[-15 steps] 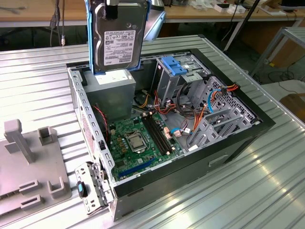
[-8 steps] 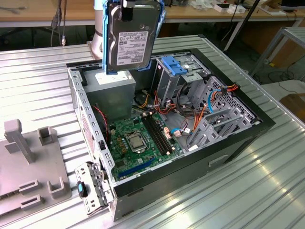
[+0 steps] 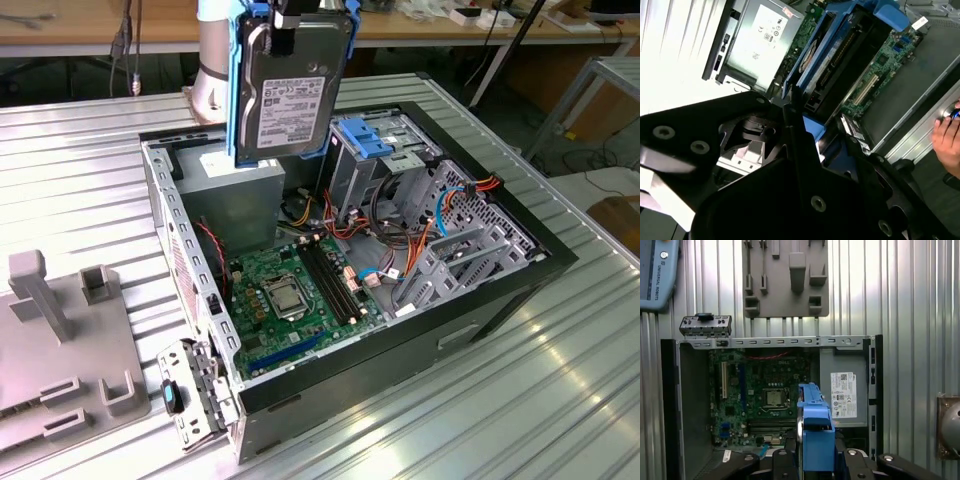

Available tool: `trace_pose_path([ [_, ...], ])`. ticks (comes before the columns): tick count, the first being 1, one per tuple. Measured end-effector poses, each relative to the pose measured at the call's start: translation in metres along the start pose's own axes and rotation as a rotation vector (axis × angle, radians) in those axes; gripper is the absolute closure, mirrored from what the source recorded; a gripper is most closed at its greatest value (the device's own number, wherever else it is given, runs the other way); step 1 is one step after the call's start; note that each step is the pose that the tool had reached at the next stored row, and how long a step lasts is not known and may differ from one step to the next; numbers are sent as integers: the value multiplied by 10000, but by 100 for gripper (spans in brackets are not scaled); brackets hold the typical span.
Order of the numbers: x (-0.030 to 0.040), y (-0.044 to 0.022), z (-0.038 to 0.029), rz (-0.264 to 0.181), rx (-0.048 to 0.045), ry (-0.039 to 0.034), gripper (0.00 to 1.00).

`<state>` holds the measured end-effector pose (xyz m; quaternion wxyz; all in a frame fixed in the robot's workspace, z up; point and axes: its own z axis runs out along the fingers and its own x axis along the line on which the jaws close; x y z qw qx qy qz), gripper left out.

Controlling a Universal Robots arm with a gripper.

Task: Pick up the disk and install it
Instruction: 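Pick up the disk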

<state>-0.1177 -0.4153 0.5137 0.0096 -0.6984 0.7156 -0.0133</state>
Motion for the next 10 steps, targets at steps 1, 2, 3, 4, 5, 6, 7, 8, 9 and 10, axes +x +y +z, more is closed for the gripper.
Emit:
trace_pose_path([
  [1,25,-1,2,3,0,1,63],
  [2,63,-2,5,7,-1,2,63],
  [3,92,-3,9,9,0,1,63],
  [4,131,-4,12,14,-1,2,63],
  [5,164,-8,17,15,-1,1,63],
  [6,195,-34,24,16,-1,2,63],
  [7,205,-70,32,15,-1,1,63],
  [8,209,-108,36,15,-1,3,63],
  [9,211,-149,41,16,-1,2,63],
  [10,212,-195,46,16,-1,2,63],
])
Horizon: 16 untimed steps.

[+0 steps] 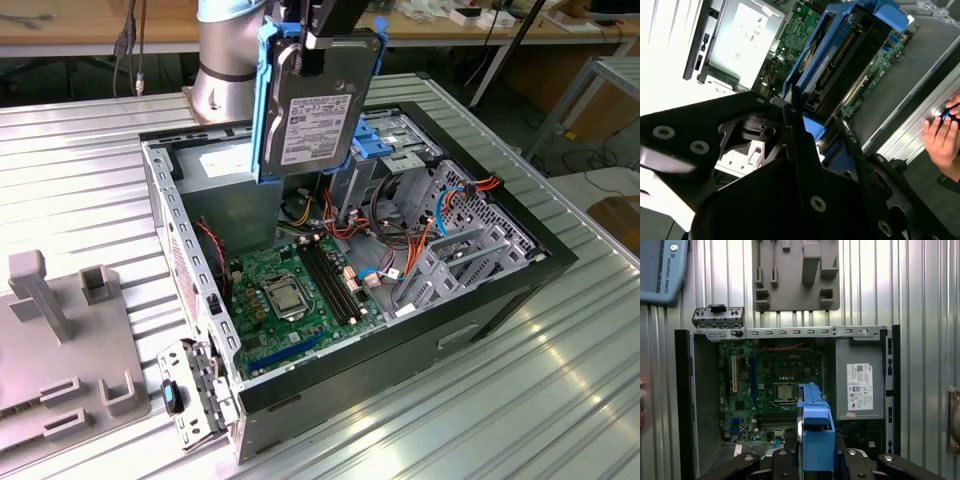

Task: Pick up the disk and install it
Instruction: 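Pick up the disk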

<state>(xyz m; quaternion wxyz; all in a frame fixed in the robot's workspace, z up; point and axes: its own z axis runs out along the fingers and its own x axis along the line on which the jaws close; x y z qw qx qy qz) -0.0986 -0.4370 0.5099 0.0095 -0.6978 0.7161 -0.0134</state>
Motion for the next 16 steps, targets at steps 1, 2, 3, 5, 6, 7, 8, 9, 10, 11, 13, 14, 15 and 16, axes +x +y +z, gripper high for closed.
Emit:
trace_pose_path([
  [1,1,-47,5,0,0,0,63],
  [2,1,-86,10,-1,0,1,63],
  [3,2,-130,18,0,-1,0,63],
  [5,24,-172,35,4,-1,1,63],
  [6,38,-175,39,8,-1,1,63],
  [7,71,-181,46,12,-1,2,63],
  [8,93,-183,52,15,-1,1,63],
  [9,113,-185,57,18,0,1,63],
  [10,156,-188,70,24,0,0,63],
  [11,192,-194,79,29,-1,2,63],
  [13,212,-221,90,31,0,0,63],
  [14,225,-238,100,32,0,0,63],
  [15,236,-252,107,32,1,-1,63],
  [16,247,-276,117,34,0,1,63],
])
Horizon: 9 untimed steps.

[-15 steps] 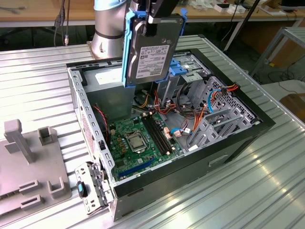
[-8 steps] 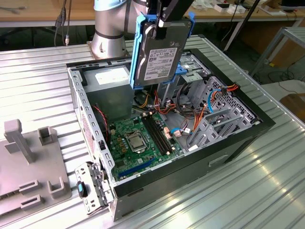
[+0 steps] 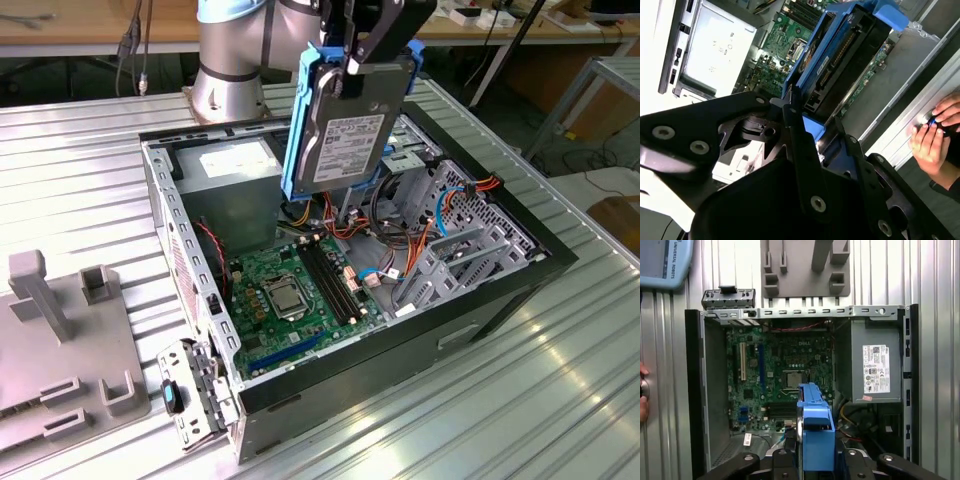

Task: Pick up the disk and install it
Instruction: 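Pick up the disk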

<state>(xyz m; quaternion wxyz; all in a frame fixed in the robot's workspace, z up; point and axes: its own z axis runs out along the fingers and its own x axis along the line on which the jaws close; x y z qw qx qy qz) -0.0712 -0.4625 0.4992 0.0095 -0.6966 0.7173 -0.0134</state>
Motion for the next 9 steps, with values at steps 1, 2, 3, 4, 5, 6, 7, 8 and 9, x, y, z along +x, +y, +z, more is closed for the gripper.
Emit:
trace_pose_path([
  [1,5,-34,9,1,-1,2,63],
  [2,6,-84,19,2,0,2,63],
  [3,6,-111,24,3,-1,1,63],
  [4,6,-138,30,3,0,1,63],
  [5,7,-173,38,5,1,-1,63],
  [6,7,-185,41,5,1,-2,63],
  [7,6,-192,40,5,0,1,63],
  [8,6,-192,40,5,0,2,63],
  [9,6,-192,40,5,-2,1,63],
])
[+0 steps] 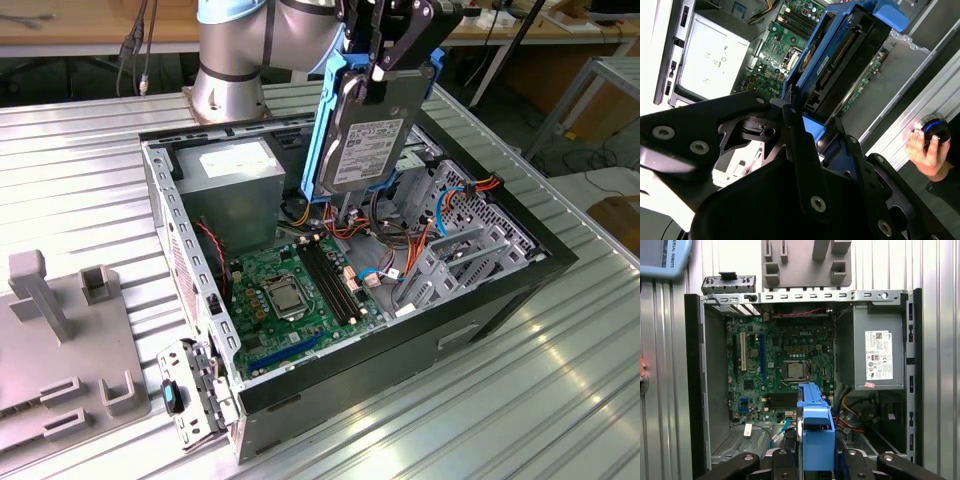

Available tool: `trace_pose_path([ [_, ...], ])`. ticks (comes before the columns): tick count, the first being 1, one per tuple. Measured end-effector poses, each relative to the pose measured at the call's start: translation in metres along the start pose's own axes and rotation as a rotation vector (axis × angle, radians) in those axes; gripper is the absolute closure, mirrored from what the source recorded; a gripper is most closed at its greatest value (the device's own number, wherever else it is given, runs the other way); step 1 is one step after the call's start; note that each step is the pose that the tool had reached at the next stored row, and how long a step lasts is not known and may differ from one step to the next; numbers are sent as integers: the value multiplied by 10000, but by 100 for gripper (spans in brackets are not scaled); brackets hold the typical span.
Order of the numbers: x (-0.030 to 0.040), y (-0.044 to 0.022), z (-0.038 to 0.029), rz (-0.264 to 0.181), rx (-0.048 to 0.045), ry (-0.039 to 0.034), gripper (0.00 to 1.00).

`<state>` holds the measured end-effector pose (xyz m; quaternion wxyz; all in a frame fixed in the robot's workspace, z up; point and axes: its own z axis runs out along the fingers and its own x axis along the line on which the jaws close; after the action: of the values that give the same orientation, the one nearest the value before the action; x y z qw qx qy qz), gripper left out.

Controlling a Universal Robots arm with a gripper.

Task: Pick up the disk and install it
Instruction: 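Pick up the disk, then insert the disk into the insertion slot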

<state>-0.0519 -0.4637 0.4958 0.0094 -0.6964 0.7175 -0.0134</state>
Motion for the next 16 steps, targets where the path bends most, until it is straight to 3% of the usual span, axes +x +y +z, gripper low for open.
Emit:
trace_pose_path([
  [12,0,0,0,-3,-8,0,63],
  [16,0,0,0,-443,-6,-14,63],
])
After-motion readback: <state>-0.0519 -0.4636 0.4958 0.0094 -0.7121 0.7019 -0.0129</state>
